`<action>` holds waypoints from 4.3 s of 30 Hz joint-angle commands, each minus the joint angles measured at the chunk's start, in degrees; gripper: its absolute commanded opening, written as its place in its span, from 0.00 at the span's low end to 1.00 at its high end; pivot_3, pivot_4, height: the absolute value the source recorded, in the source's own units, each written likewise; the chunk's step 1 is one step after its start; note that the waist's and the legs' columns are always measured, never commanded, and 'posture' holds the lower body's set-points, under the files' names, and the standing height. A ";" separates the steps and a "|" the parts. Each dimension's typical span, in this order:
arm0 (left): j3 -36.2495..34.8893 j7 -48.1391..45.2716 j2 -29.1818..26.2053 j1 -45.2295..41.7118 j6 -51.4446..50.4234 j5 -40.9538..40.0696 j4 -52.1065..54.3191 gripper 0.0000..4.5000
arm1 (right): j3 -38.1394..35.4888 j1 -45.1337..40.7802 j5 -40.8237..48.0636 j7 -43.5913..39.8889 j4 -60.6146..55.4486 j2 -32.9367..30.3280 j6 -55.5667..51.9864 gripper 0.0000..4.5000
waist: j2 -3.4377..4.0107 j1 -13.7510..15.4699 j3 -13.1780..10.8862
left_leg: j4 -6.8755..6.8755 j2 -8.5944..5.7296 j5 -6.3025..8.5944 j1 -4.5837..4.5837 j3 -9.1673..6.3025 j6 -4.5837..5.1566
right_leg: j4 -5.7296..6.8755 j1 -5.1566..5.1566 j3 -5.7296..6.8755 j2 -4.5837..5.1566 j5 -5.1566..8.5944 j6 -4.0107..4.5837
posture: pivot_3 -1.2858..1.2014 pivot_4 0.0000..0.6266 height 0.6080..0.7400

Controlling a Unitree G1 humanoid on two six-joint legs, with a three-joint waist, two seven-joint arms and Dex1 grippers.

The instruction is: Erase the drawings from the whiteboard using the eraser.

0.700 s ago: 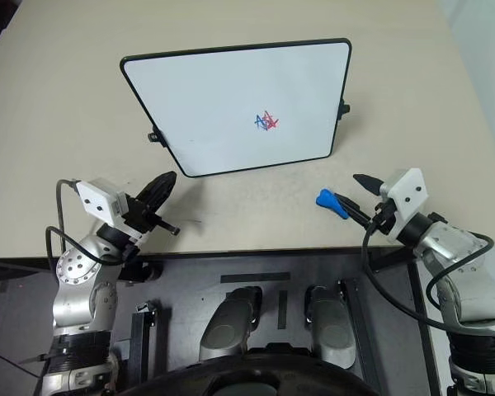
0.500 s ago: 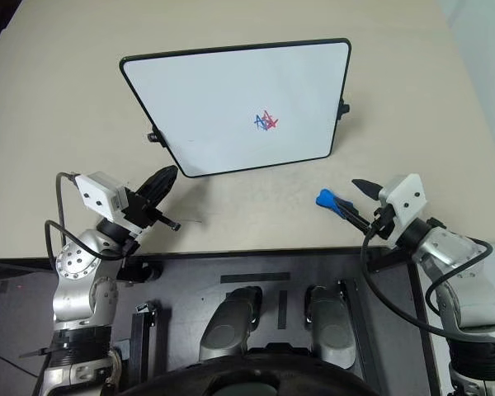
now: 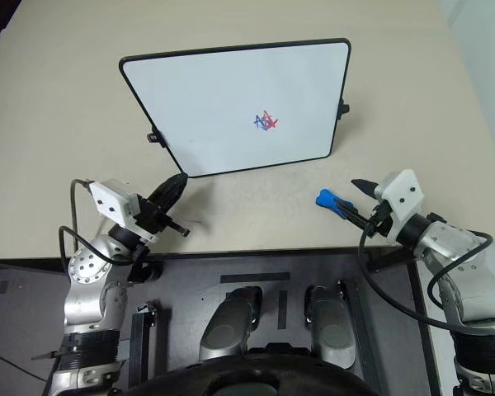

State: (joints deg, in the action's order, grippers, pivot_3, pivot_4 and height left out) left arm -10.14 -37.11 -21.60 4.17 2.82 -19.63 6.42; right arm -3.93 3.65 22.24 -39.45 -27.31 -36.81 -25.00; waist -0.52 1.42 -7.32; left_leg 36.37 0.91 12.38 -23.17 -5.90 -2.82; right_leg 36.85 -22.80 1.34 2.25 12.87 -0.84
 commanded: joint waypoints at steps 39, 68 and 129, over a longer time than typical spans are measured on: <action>1.84 1.76 0.51 1.31 1.74 0.23 3.18 0.00 | 9.32 -6.93 -7.88 -6.79 12.69 -1.91 5.50 0.11 | -0.07 -0.01 0.01 | 0.00 0.01 0.00 0.06 0.00 0.04 | 0.03 0.10 -0.02 -0.01 -0.17 0.26 | 0.52 0.24 1.00; 3.74 1.77 1.29 -1.58 0.78 0.22 2.13 0.00 | 19.78 -34.61 -26.71 -2.85 29.30 8.67 40.41 0.00 | -0.03 -0.01 -0.01 | 0.04 0.09 0.26 0.11 -0.09 0.60 | 0.05 -0.14 0.03 0.05 -0.56 0.76 | 0.52 0.24 1.00; 4.54 0.70 3.09 -2.59 4.73 1.14 -2.23 0.00 | 25.17 -55.24 -48.62 24.66 77.92 19.92 69.05 0.00 | 0.47 -1.88 -0.34 | -0.18 0.84 -0.20 -0.55 0.50 -0.44 | 0.06 -1.23 0.21 0.02 -2.11 1.73 | 0.52 0.24 1.00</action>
State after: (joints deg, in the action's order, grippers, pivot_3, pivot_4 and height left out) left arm -5.69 -36.20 -18.78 1.93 6.25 -18.40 3.76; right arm 22.64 -50.14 -26.39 -16.89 51.22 -16.37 45.54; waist -0.05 -0.46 -7.66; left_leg 36.19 1.75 12.18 -23.73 -5.40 -3.26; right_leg 36.91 -24.03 1.55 2.27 10.76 0.89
